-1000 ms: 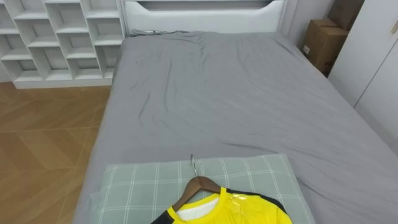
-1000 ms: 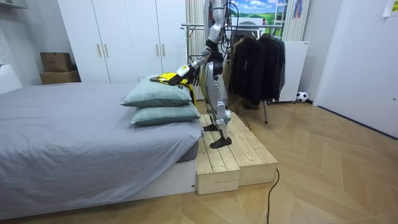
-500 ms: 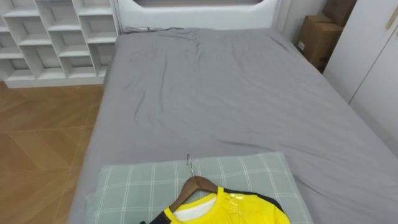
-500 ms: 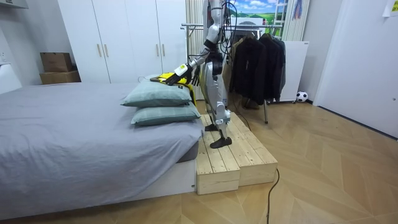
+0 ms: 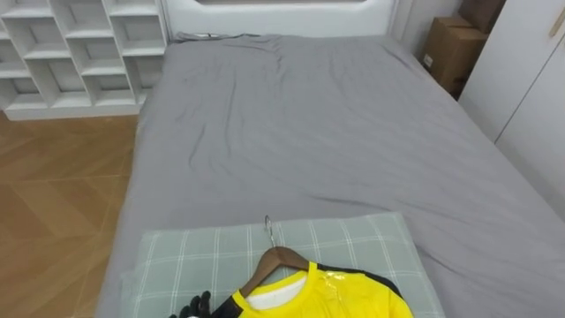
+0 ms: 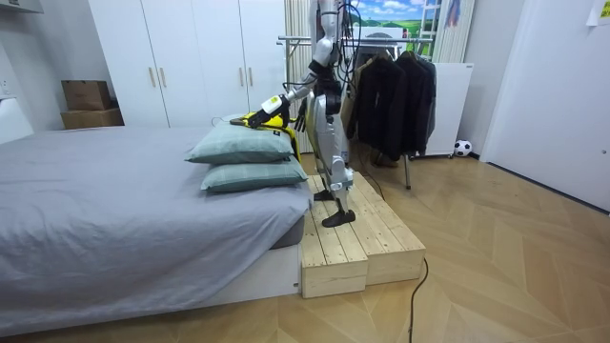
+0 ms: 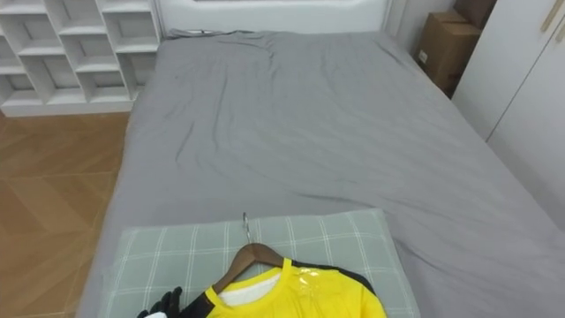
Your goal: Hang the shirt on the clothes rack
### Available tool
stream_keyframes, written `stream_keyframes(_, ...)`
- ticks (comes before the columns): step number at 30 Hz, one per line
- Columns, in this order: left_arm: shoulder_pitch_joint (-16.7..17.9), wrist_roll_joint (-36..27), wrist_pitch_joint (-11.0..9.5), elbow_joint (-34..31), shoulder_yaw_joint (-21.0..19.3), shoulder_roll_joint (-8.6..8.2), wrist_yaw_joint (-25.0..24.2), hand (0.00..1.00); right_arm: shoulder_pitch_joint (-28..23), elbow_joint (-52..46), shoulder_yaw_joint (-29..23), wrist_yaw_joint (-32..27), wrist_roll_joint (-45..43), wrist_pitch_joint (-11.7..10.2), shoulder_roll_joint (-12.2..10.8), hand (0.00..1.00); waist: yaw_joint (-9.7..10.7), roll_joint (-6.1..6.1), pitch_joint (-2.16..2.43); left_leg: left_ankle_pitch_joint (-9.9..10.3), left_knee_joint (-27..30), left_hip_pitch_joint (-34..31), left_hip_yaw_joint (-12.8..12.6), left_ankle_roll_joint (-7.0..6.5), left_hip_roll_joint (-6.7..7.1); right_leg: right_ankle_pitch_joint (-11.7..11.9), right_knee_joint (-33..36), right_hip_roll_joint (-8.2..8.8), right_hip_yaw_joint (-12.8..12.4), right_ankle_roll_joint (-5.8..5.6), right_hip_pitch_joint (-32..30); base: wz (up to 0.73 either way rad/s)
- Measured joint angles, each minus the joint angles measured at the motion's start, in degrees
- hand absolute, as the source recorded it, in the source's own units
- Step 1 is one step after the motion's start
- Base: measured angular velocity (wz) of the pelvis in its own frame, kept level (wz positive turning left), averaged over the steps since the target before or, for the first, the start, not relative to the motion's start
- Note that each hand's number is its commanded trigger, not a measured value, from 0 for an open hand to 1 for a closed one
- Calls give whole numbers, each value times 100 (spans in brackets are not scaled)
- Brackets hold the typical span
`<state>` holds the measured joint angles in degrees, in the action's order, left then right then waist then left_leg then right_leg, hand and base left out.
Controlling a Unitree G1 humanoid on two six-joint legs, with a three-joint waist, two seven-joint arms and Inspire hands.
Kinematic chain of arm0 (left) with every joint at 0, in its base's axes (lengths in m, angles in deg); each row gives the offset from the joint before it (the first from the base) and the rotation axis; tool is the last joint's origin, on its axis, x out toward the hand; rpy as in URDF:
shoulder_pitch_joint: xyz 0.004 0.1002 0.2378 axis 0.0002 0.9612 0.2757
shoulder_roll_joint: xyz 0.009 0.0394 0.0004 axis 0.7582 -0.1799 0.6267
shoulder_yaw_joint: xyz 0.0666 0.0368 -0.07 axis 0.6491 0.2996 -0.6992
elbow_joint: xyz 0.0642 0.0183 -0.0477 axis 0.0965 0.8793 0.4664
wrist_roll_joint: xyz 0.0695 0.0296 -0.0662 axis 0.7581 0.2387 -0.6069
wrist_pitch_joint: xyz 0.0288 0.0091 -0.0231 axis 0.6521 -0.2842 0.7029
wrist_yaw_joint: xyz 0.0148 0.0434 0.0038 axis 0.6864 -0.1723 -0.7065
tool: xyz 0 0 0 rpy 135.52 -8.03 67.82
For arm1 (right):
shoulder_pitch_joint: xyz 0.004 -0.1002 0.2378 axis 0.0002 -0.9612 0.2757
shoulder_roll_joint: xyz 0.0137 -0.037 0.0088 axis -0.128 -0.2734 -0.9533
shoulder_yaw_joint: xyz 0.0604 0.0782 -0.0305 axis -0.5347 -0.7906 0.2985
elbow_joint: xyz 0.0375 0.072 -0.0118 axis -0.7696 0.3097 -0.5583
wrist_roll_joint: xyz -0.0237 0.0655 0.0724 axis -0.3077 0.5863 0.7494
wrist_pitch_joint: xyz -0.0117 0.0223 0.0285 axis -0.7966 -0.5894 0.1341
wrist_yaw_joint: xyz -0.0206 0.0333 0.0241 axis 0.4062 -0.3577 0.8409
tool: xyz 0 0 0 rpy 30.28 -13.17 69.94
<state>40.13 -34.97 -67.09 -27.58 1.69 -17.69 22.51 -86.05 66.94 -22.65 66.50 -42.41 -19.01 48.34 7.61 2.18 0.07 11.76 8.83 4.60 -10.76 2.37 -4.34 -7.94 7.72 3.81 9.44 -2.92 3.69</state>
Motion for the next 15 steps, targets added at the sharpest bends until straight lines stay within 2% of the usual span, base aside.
stream_keyframes(11, -5, 44, 3, -152, -1, -2, 0, 0, 6, 5, 0, 0, 6, -1, 9, 0, 0, -22, -25, 0, 37, -107, 3, 0, -1, 0, -5, 2, 0, 0, -89, 0)
stream_keyframes(15, -128, 46, 5, -187, 0, -4, -15, 0, 31, 24, 5, 18, 49, 1, 10, 0, 0, -35, -22, 0, 54, -174, -5, 0, -1, 0, 4, 3, 8, 0, -143, 0)
